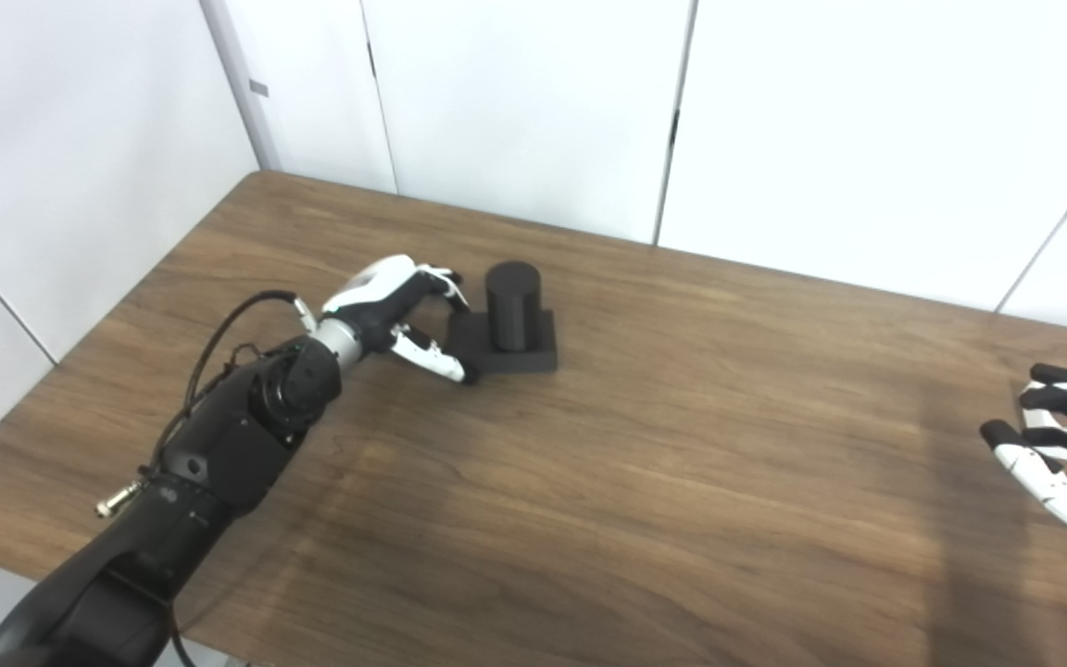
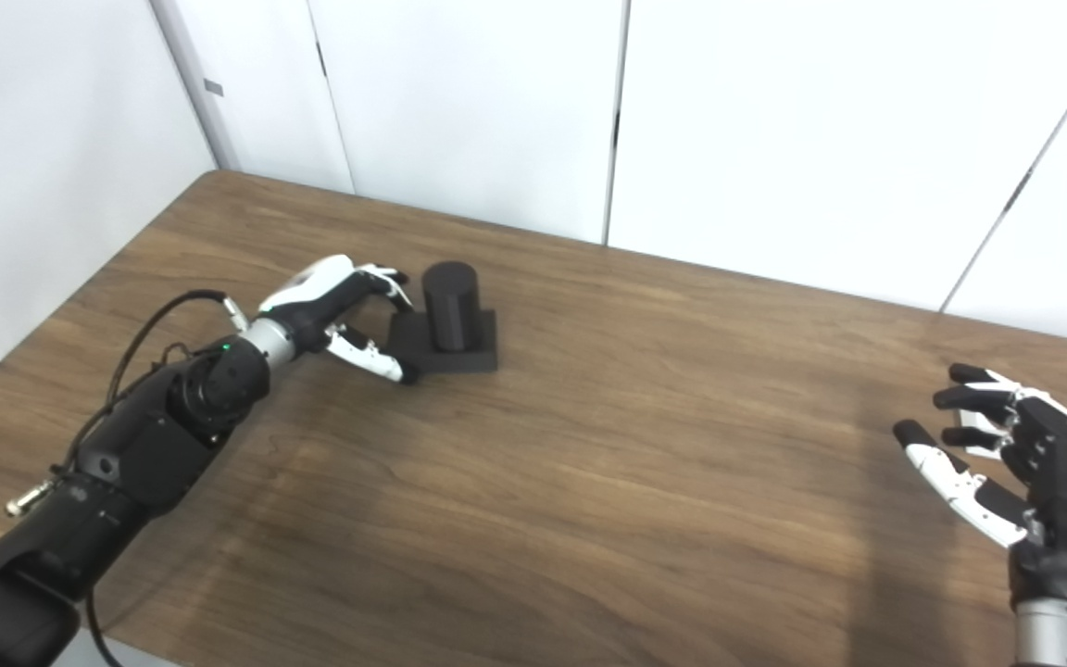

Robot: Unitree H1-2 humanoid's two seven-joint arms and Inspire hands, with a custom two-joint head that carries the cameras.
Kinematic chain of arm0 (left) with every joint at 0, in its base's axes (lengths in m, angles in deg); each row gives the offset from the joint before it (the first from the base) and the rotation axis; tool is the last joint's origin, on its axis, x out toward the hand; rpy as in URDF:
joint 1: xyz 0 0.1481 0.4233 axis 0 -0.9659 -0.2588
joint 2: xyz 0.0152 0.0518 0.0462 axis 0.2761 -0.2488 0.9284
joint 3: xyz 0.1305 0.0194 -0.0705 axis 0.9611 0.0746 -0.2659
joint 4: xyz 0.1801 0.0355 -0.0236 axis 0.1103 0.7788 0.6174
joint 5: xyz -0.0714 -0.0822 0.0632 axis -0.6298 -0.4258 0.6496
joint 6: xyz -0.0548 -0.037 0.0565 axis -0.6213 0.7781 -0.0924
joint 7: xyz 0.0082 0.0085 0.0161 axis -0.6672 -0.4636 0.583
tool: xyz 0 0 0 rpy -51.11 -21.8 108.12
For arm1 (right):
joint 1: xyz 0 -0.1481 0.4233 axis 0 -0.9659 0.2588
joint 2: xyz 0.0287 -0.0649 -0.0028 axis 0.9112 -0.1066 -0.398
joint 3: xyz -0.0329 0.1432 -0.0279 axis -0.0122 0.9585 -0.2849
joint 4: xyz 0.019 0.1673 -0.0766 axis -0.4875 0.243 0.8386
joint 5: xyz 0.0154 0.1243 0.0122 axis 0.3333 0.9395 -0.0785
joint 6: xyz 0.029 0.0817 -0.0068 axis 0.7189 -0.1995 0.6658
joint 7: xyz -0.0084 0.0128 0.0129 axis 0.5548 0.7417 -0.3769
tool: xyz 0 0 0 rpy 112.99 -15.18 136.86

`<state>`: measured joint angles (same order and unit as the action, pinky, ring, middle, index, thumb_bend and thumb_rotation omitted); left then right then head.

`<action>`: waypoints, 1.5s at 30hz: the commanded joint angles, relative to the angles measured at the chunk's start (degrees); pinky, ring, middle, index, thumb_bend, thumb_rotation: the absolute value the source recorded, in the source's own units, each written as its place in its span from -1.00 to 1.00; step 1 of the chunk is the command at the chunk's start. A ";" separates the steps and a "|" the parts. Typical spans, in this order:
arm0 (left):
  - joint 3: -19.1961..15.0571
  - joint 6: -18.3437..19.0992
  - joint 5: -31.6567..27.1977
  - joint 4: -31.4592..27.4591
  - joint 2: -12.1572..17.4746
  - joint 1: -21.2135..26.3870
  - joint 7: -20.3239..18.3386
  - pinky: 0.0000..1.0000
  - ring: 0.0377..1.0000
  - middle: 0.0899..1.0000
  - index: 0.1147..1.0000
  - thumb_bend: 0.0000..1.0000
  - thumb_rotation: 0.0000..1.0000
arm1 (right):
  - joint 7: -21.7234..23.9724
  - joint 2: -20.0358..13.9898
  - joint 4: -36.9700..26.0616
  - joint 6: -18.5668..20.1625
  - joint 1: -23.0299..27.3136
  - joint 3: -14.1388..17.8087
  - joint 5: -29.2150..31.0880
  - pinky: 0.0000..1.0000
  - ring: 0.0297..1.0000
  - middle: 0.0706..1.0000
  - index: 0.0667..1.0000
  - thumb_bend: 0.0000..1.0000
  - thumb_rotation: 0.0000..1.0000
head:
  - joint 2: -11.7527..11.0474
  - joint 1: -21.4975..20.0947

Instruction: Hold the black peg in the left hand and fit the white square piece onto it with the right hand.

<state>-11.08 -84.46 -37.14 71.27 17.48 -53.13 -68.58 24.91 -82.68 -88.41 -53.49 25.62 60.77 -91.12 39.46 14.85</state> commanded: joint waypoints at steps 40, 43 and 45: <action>17.61 -11.21 9.55 -10.82 -6.37 0.22 -9.45 0.67 0.94 0.81 -0.15 0.04 -0.85 | -1.29 -1.08 1.85 -4.48 1.87 0.54 -0.83 0.16 0.36 0.40 -0.09 -0.01 -0.74 | 1.17 -3.04; 19.14 -11.16 11.49 -11.20 -6.43 0.43 -9.88 0.73 0.95 0.82 -0.15 0.04 -0.84 | -1.25 -1.14 1.84 -4.39 1.84 0.56 -0.87 0.17 0.37 0.41 -0.08 -0.01 -0.74 | 1.17 -3.04; 20.27 -11.10 12.77 -11.42 -6.53 0.57 -10.18 0.78 0.95 0.82 -0.15 0.04 -0.84 | -1.16 -1.12 1.76 -4.51 1.87 0.68 -0.42 0.09 0.33 0.40 -0.08 -0.01 -0.74 | 1.47 -3.69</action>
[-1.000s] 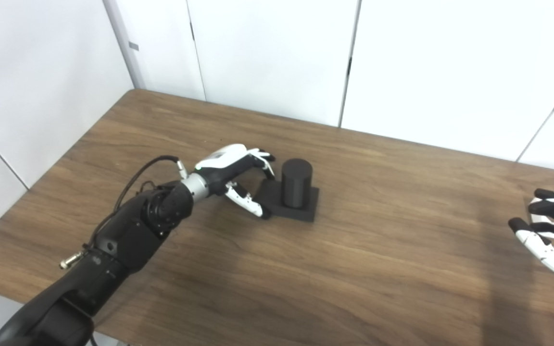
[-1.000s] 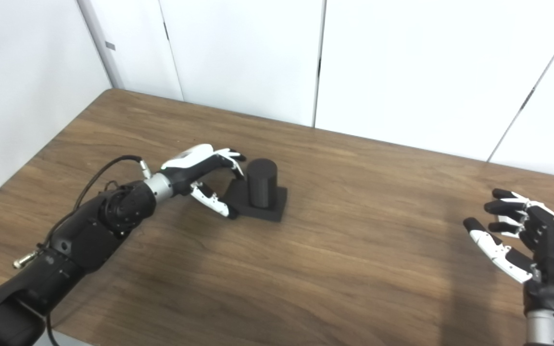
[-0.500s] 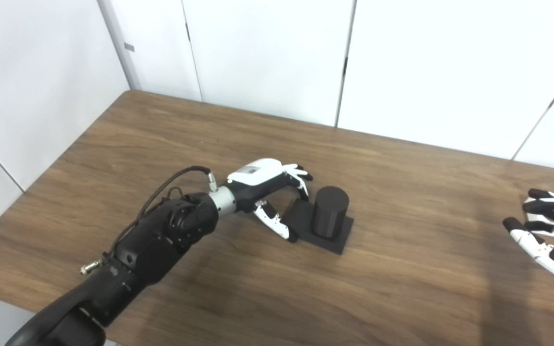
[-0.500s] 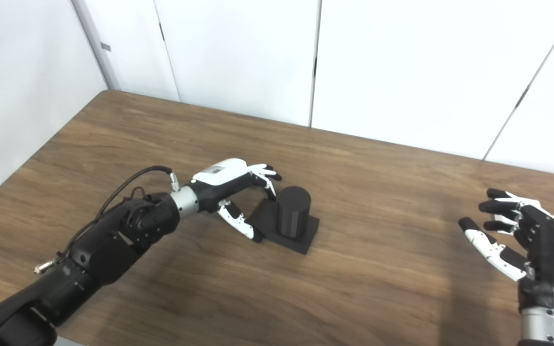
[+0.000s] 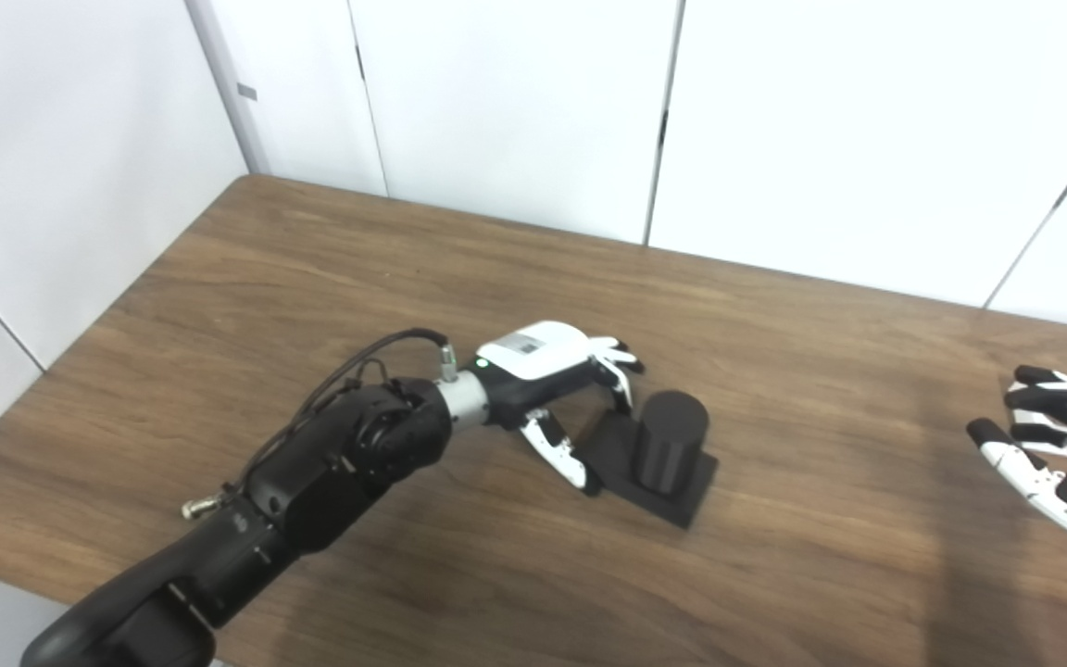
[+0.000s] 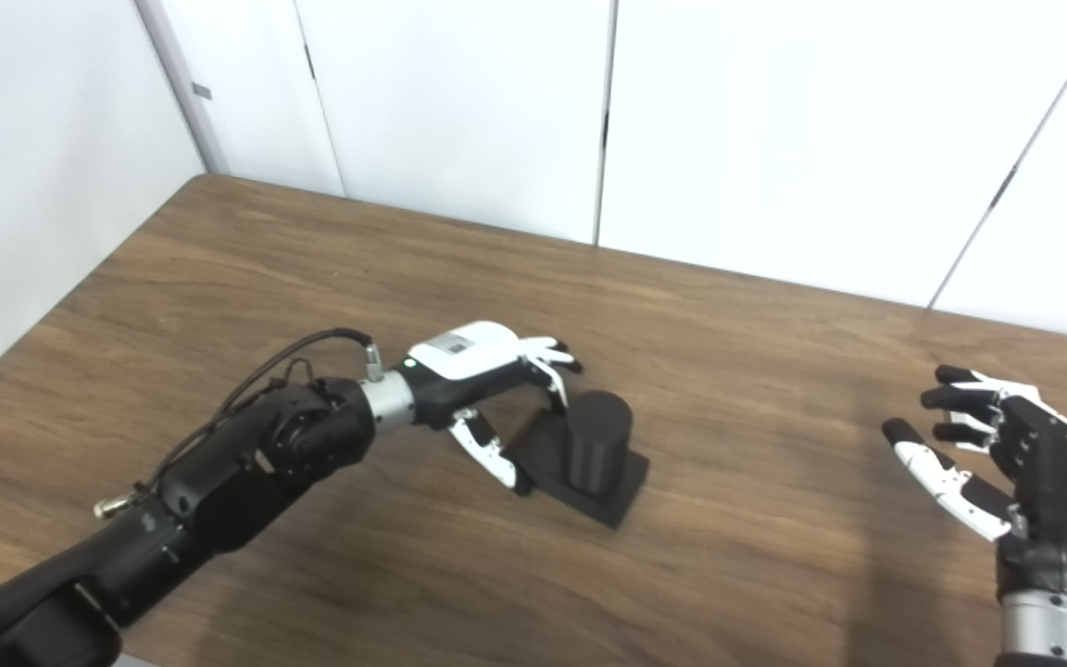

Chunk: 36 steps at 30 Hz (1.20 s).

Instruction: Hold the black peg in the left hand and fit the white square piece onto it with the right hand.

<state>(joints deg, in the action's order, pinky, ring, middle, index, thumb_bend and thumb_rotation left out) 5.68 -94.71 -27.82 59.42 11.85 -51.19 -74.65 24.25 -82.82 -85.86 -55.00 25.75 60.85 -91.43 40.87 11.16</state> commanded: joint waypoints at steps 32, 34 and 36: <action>7.07 -6.16 10.52 0.34 5.36 -0.09 -3.73 0.77 0.86 0.74 -0.15 0.04 -0.84 | 4.82 -8.48 -1.33 -2.01 5.61 -1.30 -5.27 0.01 0.26 0.41 0.24 0.05 -0.83 | -1.10 -25.72; 6.81 -7.10 10.59 0.62 5.84 -0.27 -3.28 0.76 0.85 0.73 -0.15 0.04 -0.84 | 6.85 -11.32 -1.76 -0.43 6.69 -2.18 -7.51 0.02 0.27 0.43 0.42 0.09 -0.87 | -1.78 -27.93; 6.55 -7.84 10.60 0.96 6.18 -0.43 -2.85 0.75 0.85 0.73 -0.15 0.04 -0.85 | 8.86 -15.00 -1.83 1.38 8.49 -2.67 -10.40 0.00 0.27 0.46 0.46 0.19 -0.86 | -2.33 -29.66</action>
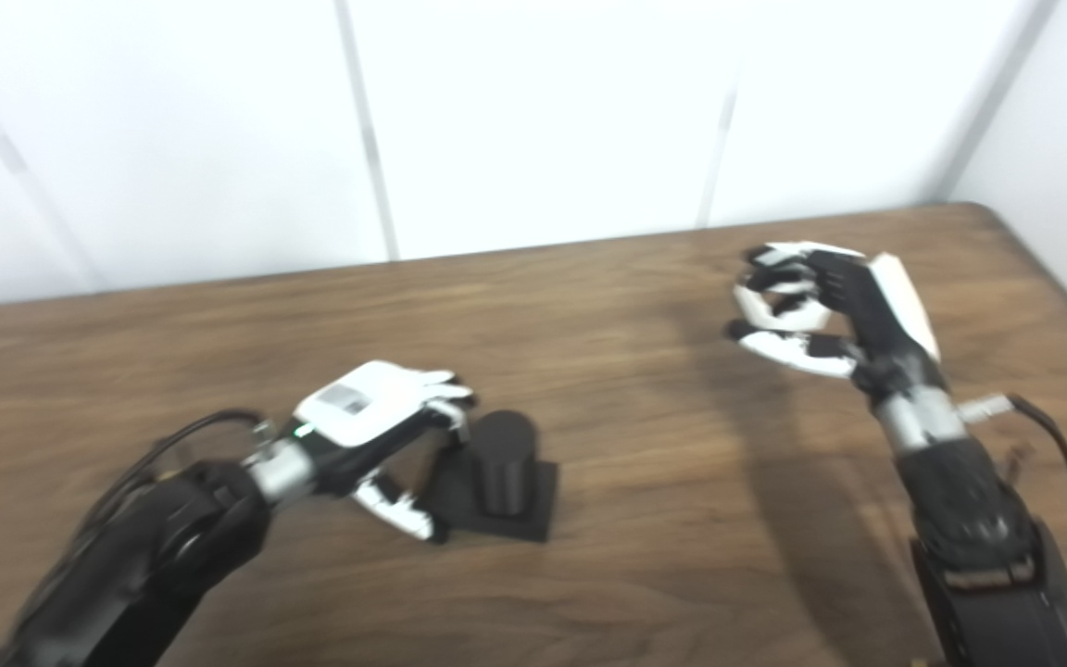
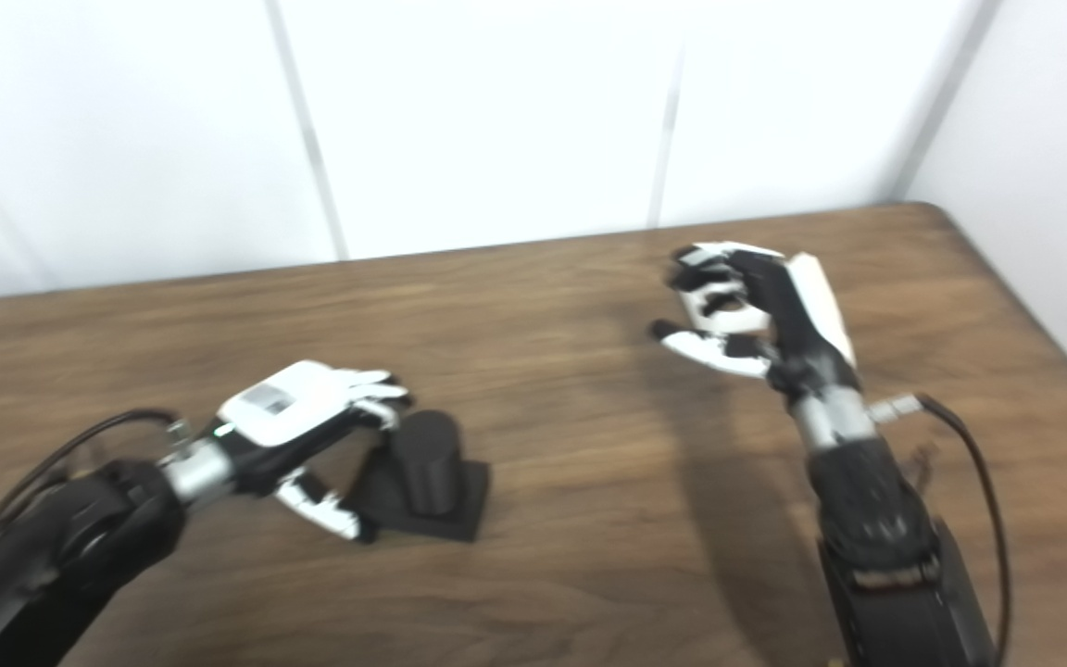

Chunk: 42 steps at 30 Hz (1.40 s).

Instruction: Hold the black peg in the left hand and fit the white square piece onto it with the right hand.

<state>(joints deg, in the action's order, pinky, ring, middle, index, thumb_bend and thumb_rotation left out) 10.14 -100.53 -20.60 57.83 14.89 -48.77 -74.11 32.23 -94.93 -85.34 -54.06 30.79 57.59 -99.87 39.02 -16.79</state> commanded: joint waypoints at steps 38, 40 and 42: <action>-0.71 -4.62 3.43 3.44 3.79 -6.01 -1.62 0.67 0.77 0.69 -0.15 0.05 -0.86 | 33.75 -26.70 22.28 4.69 31.32 -21.94 -34.20 0.68 0.89 0.94 0.86 0.87 -0.67 | -4.00 -6.26; -0.74 -4.68 3.36 3.65 3.74 -6.07 -1.49 0.67 0.77 0.68 -0.15 0.05 -0.86 | 33.72 -25.84 23.44 4.71 32.01 -22.60 -34.75 0.68 0.89 0.94 0.87 0.86 -0.67 | -3.94 -5.99; -0.82 -4.67 3.15 3.69 3.73 -6.14 -1.48 0.69 0.78 0.68 -0.15 0.05 -0.86 | 33.64 -25.10 24.49 4.59 32.56 -23.14 -35.14 0.68 0.88 0.93 0.87 0.85 -0.67 | -3.86 -5.74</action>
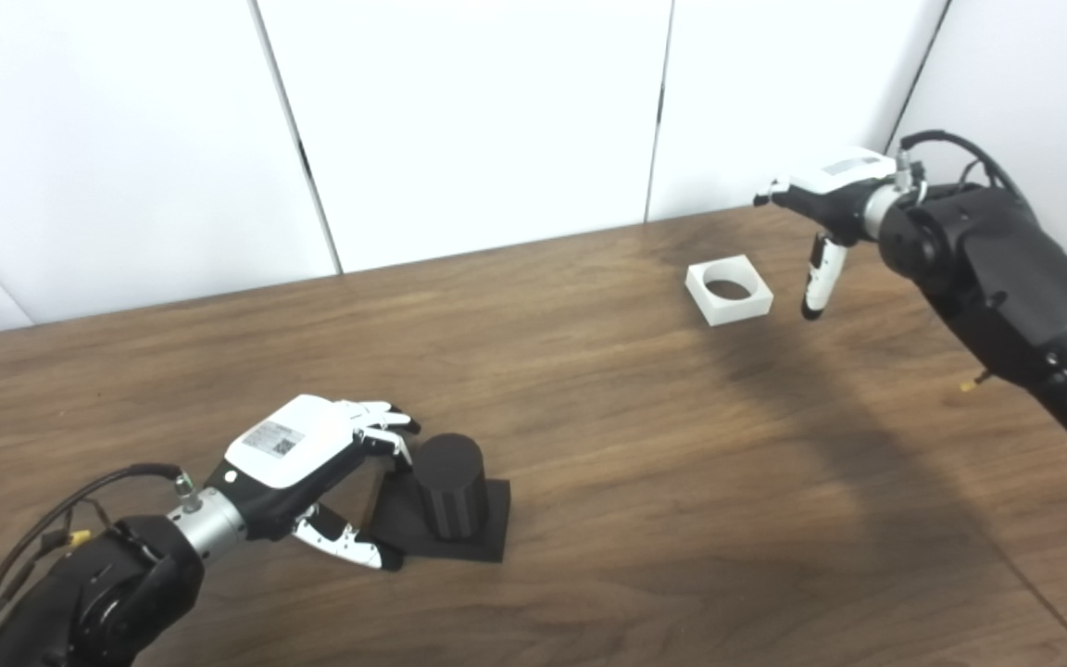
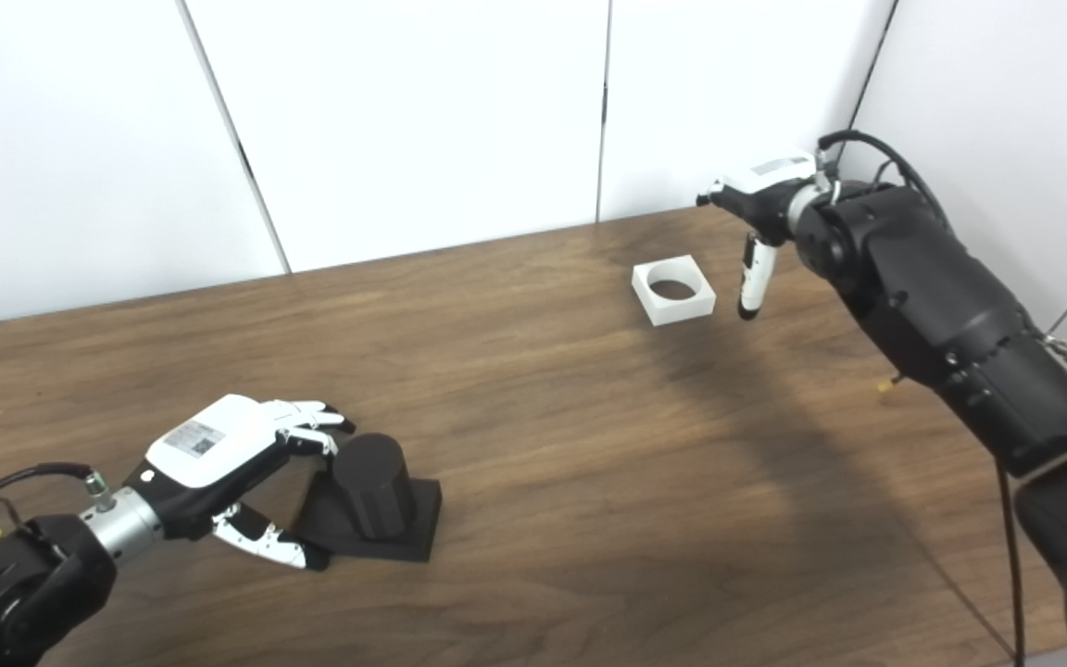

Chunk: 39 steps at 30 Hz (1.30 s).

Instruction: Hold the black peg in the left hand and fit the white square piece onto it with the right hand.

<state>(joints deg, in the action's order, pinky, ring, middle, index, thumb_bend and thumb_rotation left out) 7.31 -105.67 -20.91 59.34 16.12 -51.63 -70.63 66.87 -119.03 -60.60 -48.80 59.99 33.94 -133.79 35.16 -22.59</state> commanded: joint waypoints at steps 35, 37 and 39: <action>1.14 0.80 3.47 -0.55 2.71 -3.49 -5.30 0.68 0.79 0.67 -0.15 0.05 -0.86 | -7.52 5.59 10.11 -4.36 4.17 -1.31 0.44 0.50 0.78 0.84 0.79 0.68 -0.70 | 1.06 2.07; 1.05 1.15 3.33 -0.77 2.71 -3.53 -5.55 0.69 0.79 0.67 -0.15 0.05 -0.86 | -8.03 5.96 10.69 -4.69 4.20 -1.51 0.44 0.50 0.78 0.84 0.79 0.67 -0.70 | 1.12 2.10; 0.96 1.38 3.26 -1.03 2.72 -3.59 -5.72 0.71 0.80 0.68 -0.15 0.05 -0.86 | -8.40 6.38 11.26 -4.78 4.24 -1.69 0.37 0.49 0.77 0.83 0.77 0.66 -0.71 | 1.18 2.21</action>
<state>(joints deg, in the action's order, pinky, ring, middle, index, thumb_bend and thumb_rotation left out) 6.50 -104.49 -21.16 57.47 16.26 -52.94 -71.30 60.44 -111.74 -48.69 -52.72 61.65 31.70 -133.30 36.30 -20.30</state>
